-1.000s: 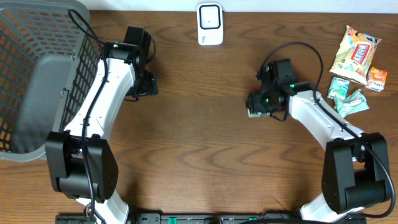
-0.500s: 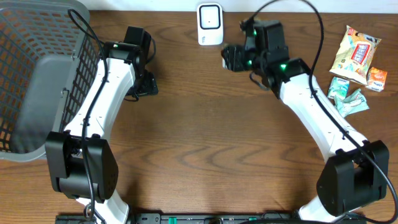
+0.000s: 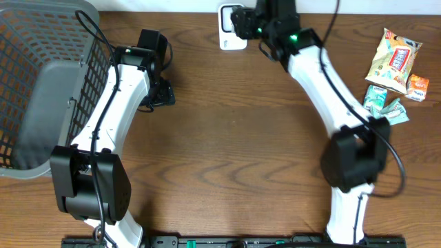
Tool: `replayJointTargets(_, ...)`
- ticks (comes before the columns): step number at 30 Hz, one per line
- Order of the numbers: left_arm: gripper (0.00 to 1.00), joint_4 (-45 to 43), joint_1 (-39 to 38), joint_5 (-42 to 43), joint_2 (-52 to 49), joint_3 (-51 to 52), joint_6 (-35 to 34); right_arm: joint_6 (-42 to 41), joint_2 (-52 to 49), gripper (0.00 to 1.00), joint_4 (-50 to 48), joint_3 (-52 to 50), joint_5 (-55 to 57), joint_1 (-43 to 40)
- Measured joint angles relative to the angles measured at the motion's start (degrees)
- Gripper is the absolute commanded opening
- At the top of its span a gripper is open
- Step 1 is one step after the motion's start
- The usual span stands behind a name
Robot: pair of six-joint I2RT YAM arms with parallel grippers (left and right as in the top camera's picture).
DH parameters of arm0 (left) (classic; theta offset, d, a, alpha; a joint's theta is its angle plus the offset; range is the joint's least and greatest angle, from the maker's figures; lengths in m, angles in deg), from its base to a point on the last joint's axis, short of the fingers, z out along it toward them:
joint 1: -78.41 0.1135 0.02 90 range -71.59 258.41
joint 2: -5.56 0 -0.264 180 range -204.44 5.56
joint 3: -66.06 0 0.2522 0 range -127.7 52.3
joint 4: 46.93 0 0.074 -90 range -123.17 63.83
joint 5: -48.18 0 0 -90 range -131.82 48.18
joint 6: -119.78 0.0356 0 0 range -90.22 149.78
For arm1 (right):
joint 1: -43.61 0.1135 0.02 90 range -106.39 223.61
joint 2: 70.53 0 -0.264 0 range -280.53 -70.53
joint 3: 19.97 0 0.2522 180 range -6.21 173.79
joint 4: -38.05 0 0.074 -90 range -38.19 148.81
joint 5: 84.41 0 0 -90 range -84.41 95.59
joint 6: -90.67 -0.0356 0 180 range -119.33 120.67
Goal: Scan the item barcode
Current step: 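Raise the Zam-Buk tin up in front of the scanner, then carry the tin to the far right pile and release it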
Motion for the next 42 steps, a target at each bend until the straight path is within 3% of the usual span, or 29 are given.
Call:
replayJointTargets(7, 0.98, 0.02, 0.0, 0.0, 0.0, 0.0, 0.0, 1.51, -13.79, 0.4, -7.06, 12.57, 3.04, 0.04)
replayJointTargets(13, 0.98, 0.04, 0.0, 0.02, 0.0, 0.0, 0.0, 3.08, -19.58, 0.38, -18.27, 14.58, 5.18, 0.04)
replayJointTargets(21, 0.98, 0.04, 0.0, 0.02, 0.0, 0.0, 0.0, 6.38, -22.25, 0.38, -26.18, 14.6, 8.76, 0.07)
replayJointTargets(42, 0.98, 0.04, 0.0, 0.0, 0.0, 0.0, 0.0, 8.24, -26.8, 0.4, -31.43, 14.97, 10.05, 1.7)
